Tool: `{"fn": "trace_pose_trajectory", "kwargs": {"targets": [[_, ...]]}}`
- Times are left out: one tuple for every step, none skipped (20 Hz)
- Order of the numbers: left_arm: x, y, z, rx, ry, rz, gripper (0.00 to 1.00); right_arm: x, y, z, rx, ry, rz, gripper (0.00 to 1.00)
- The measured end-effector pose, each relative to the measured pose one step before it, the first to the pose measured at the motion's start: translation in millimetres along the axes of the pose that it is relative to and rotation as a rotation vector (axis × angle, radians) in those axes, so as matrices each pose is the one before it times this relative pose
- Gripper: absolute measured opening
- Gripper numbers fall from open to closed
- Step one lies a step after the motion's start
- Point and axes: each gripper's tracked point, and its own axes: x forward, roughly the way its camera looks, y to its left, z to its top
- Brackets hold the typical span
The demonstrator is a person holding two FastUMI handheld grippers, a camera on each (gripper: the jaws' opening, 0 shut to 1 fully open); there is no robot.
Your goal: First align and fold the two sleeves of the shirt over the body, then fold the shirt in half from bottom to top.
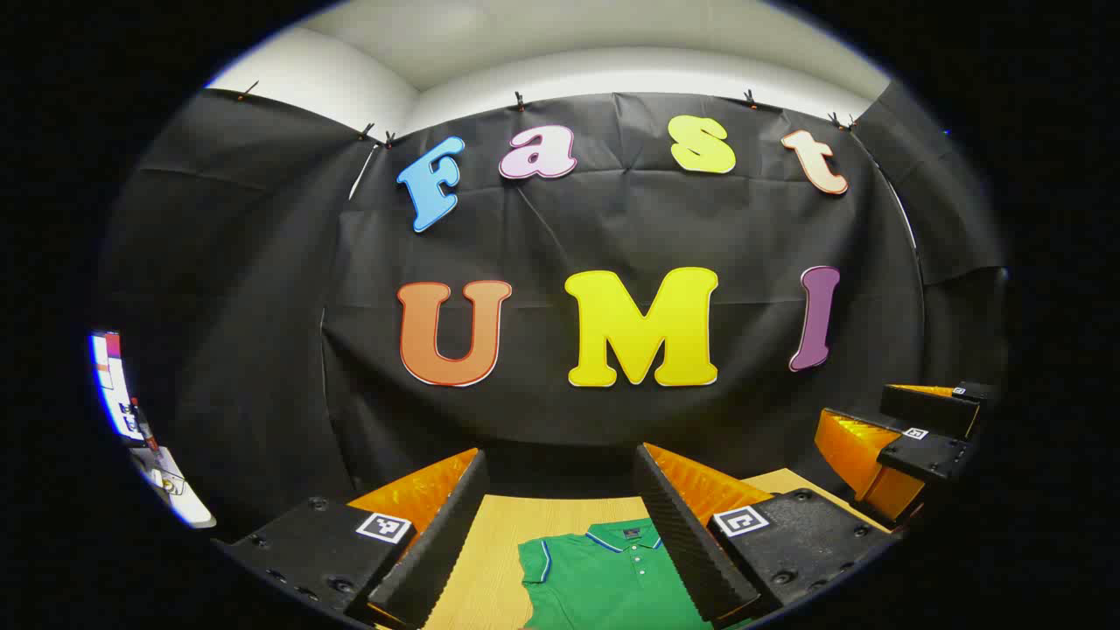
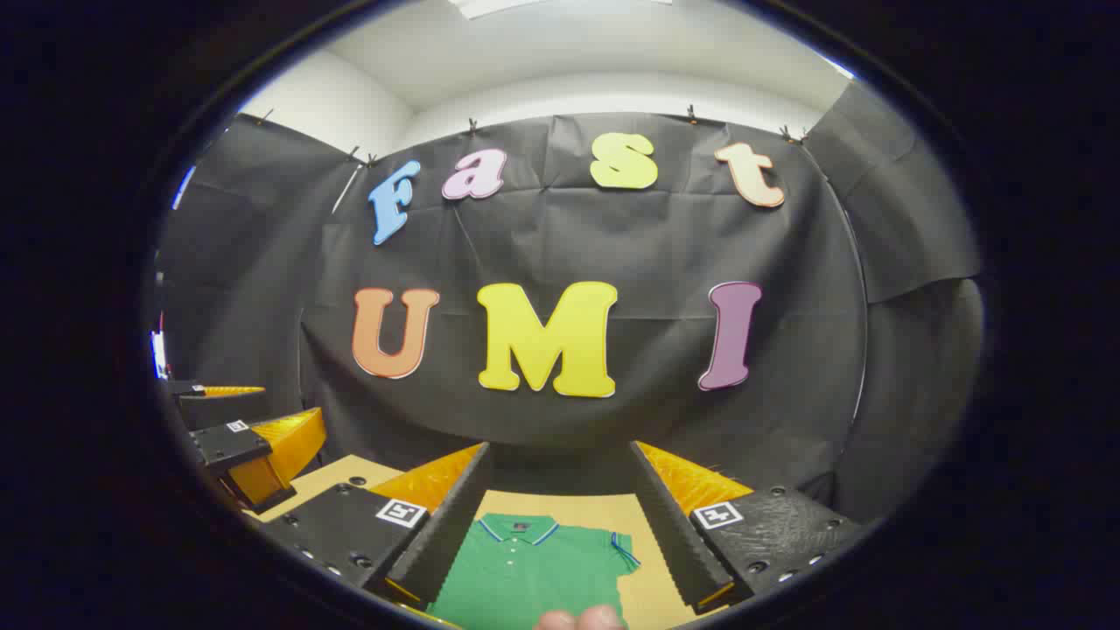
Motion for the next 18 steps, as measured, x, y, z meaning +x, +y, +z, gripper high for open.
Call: {"fn": "trace_pose_trajectory", "kwargs": {"targets": [[3.96, -1.10, -0.11, 0.00031, 0.00370, 0.00041, 1.00, 1.94, -2.48, 0.63, 0.00392, -0.00370, -0.00186, 0.95], [3.56, 0.79, -1.59, -0.00124, 0.00129, 0.00187, 1.00, 2.59, -2.14, 2.74, 0.00431, -0.00578, -0.00243, 0.95], [1.52, -0.73, -0.23, -0.00182, -0.00008, -0.00020, 1.00, 1.57, -1.55, 0.90, 0.00180, -0.00233, -0.00068, 0.95], [1.72, -0.46, 0.16, -0.00079, -0.00039, 0.00099, 1.00, 1.62, -1.25, 0.30, -0.00170, -0.00234, -0.00159, 0.95], [1.11, -0.90, 0.24, 0.00044, 0.00163, 0.00084, 1.00, 1.97, -1.90, -0.25, 0.00144, 0.00146, -0.00037, 0.96], [0.59, -1.19, -0.29, -0.00065, -0.00043, 0.00093, 1.00, 0.91, -1.71, 0.30, 0.00280, 0.00048, 0.00124, 0.96], [1.60, -1.94, 0.26, -0.00084, 0.00189, -0.00065, 1.00, 0.80, -1.69, -0.24, 0.00456, 0.00205, 0.00061, 0.96], [1.26, -2.50, -1.28, -0.00059, 0.00055, -0.00271, 1.00, 0.98, -2.11, -0.88, 0.00319, 0.00205, 0.00253, 0.94], [-0.29, -0.90, 0.42, 0.00557, 0.00256, 0.00269, 1.00, 1.30, -1.21, -1.15, -0.00055, 0.00358, -0.00043, 0.95], [0.80, -0.92, -0.36, 0.00350, -0.00083, -0.00233, 1.00, 0.10, -2.01, -0.01, -0.00092, 0.00265, 0.00159, 0.94], [0.24, -1.85, 1.05, 0.00042, -0.00185, -0.00202, 1.00, -1.15, -1.24, -0.48, -0.00132, 0.00206, 0.00034, 0.95], [0.01, -3.08, 0.40, -0.00036, -0.00097, -0.00401, 1.00, 0.74, -2.31, -0.33, -0.00427, 0.00321, 0.00064, 0.95], [0.29, -2.53, -0.17, 0.00056, 0.00138, -0.00377, 1.00, 1.01, -3.61, -2.67, -0.00495, 0.00498, -0.00229, 0.96], [0.32, -1.07, -1.17, 0.00110, 0.00103, -0.00224, 1.00, -0.49, -3.43, -1.14, 0.00193, 0.00409, -0.00434, 0.95], [-0.03, -1.28, 1.32, -0.00021, -0.00323, 0.00012, 1.00, 0.72, -3.21, -1.54, 0.00655, 0.00491, -0.00235, 0.96], [0.42, -1.07, 0.70, 0.00054, -0.00167, -0.00044, 1.00, 0.79, -2.97, -0.18, 0.00530, 0.00398, -0.00340, 0.95], [0.19, -1.16, 1.32, 0.00170, -0.00134, 0.00054, 1.00, 0.08, -2.99, -0.14, 0.00155, 0.00215, -0.00338, 0.96], [0.79, -1.64, -1.12, 0.00067, 0.00097, -0.00017, 1.00, 1.24, -2.21, 0.13, -0.00055, 0.00049, -0.00138, 0.95]]}}
